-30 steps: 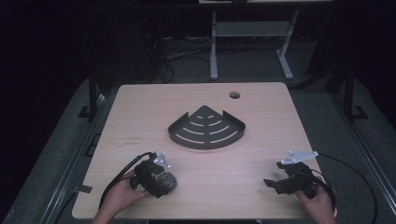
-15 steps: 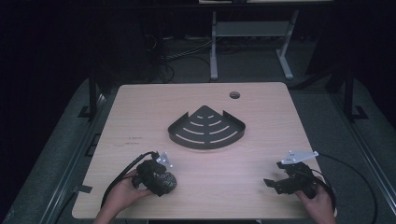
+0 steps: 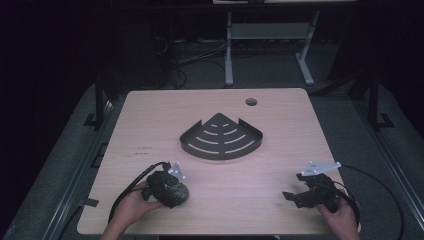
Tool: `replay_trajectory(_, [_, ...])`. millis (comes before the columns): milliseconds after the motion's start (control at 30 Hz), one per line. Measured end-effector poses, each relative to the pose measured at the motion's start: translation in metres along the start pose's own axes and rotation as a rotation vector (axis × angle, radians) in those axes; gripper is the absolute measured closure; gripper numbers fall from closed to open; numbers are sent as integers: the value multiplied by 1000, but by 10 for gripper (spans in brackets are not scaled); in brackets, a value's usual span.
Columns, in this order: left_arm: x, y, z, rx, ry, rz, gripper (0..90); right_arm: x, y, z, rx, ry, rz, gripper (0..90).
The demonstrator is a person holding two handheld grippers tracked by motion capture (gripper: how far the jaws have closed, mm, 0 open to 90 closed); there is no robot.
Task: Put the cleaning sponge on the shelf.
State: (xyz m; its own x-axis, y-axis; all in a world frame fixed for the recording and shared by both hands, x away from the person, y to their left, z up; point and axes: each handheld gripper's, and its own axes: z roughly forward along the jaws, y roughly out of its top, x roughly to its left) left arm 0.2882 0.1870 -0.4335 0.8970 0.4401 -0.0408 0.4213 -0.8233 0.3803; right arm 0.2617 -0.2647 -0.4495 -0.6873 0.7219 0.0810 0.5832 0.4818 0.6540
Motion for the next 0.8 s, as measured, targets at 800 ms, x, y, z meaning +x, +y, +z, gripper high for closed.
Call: replay_trajectory(800, [10, 22, -14, -29, -8, 7, 332, -1, 1, -2, -18, -7, 10, 142])
